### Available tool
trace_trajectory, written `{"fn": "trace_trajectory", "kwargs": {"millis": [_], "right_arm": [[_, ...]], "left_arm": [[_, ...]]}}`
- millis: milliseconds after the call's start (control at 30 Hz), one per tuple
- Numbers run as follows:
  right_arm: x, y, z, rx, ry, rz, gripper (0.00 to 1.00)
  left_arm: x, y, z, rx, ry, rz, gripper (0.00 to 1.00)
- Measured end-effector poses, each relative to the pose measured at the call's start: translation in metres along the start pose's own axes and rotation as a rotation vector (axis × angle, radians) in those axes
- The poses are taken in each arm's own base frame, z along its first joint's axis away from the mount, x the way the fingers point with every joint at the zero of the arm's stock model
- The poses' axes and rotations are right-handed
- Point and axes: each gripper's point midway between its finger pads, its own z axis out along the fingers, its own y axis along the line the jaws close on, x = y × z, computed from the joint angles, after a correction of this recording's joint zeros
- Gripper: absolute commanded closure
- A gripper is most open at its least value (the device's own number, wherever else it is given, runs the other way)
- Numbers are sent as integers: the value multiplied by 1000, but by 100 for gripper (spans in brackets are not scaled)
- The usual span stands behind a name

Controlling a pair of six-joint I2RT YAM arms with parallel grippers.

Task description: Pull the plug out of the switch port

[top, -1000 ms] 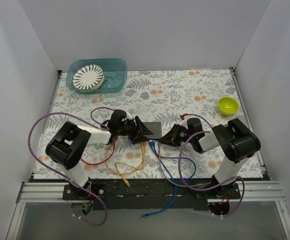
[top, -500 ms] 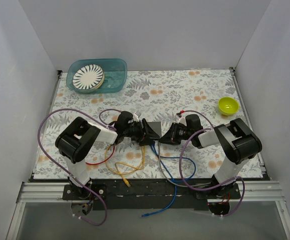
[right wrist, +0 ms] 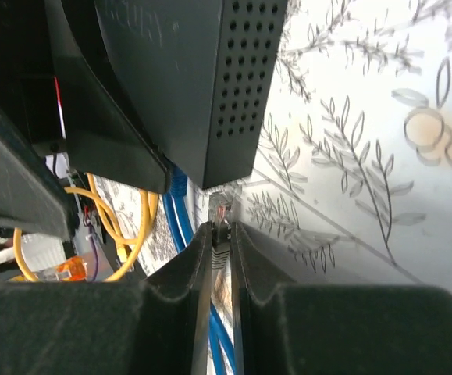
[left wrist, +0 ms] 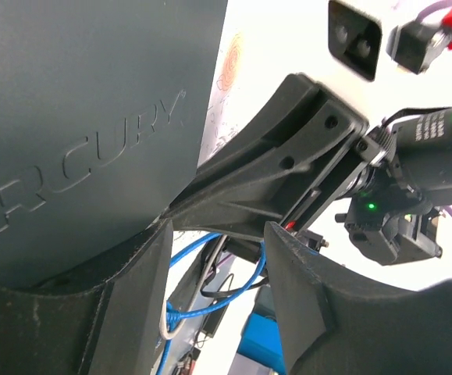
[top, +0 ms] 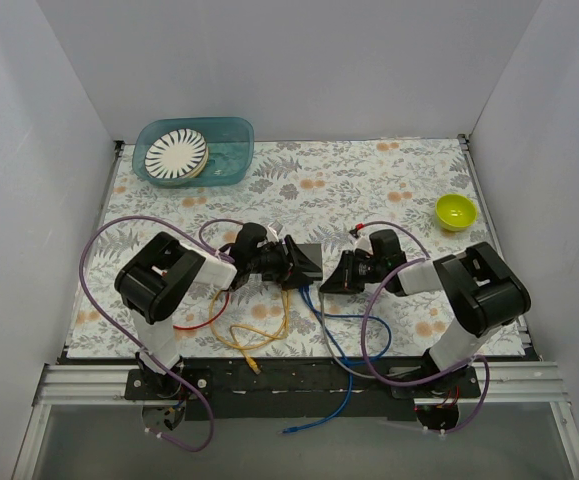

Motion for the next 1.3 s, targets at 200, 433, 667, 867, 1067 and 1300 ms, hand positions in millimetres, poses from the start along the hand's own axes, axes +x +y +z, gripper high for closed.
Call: {"fn": "trace_trajectory", "kwargs": {"millis": [200,433,667,867,1067,1300], "right_arm": [[5,-7,-16,95,-34,-8,99],[-17,-45,-62,374,-199,33,84],[-30,-46,-71,422,-225,15,50],[-40,-12,-57,361,-204,-74,48],[-35,34,-24,218,-139,-190,51],[2,27,13,191,18,-182,53]], "left_arm": [[-2,-1,0,1,-23,-10,49],[-12,-5,-8,-51,-76,14,42],[-29,-19,-12,-84,-140,85,34],[-44,-27,-24,-115,-203,99,32],[-59,-1,-37,-211,-260,40,32],[-67,13,-54,-215,-289,-21,33]]}}
